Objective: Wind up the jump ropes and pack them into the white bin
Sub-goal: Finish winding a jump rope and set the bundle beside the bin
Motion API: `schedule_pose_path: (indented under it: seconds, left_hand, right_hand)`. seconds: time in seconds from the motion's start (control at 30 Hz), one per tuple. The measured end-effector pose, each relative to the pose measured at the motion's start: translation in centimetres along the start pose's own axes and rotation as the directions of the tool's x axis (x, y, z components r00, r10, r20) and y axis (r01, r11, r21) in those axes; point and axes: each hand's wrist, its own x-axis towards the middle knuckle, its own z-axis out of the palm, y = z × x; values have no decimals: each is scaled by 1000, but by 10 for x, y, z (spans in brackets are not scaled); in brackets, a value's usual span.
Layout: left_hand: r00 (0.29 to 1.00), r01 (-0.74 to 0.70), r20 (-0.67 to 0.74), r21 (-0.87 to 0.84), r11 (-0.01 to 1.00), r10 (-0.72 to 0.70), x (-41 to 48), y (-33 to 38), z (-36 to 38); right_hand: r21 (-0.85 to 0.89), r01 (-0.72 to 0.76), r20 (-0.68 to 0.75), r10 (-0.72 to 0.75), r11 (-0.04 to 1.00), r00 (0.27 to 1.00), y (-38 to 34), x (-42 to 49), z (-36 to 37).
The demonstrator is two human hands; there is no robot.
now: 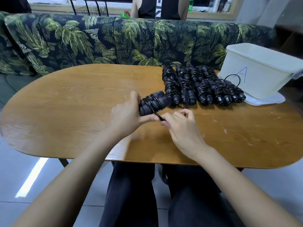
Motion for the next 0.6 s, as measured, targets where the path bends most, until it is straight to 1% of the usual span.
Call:
schedule_pose_path:
  seconds: [0.07,0.13,0.2,0.27,0.33,0.4,0.43,0.47,0.5,0.53,0.6]
  left_hand:
    - [1000,14,-13,-97,995,-16,0,-1,-1]
    - [1000,0,-22,-115,993,-2,-2,3,0]
    - [999,-7,-41,-110,994,2,-4,8,4]
    - [999,-1,-47,-76,997,-3,-6,8,7]
    - [999,18,-38,-37,999,-19,-4,2,6]
    - [1000,-13,-18,14,1000,13,-3,-1,5]
    - [999,-49,-5,47,998,49,-3,0,5]
    - [996,-90,13,81,993,89,-3,2,4]
    - [991,-135,24,105,985,133,-2,6,5]
    - [985,-173,35,113,978,170,-1,10,4]
    - [974,-225,44,117,967,222,4,15,2]
  right_hand:
    - [131,-47,36,42,990,998,0,-11,6]
    - [220,-91,60,80,971,995,-1,-17,13]
    - [262,-103,91,81,960,993,1,-16,17]
    - [242,-91,145,56,966,988,5,-12,15]
    - [206,-141,178,104,969,979,11,-5,4]
    - [173,-161,78,150,972,986,20,8,-14]
    - [149,-131,37,127,980,991,24,15,-22]
    - [123,-84,50,79,989,996,26,23,-30]
    - [107,-31,111,19,994,994,28,30,-35]
    - [101,12,203,-33,995,979,28,36,-39]
    - [96,64,372,-95,993,923,25,44,-39]
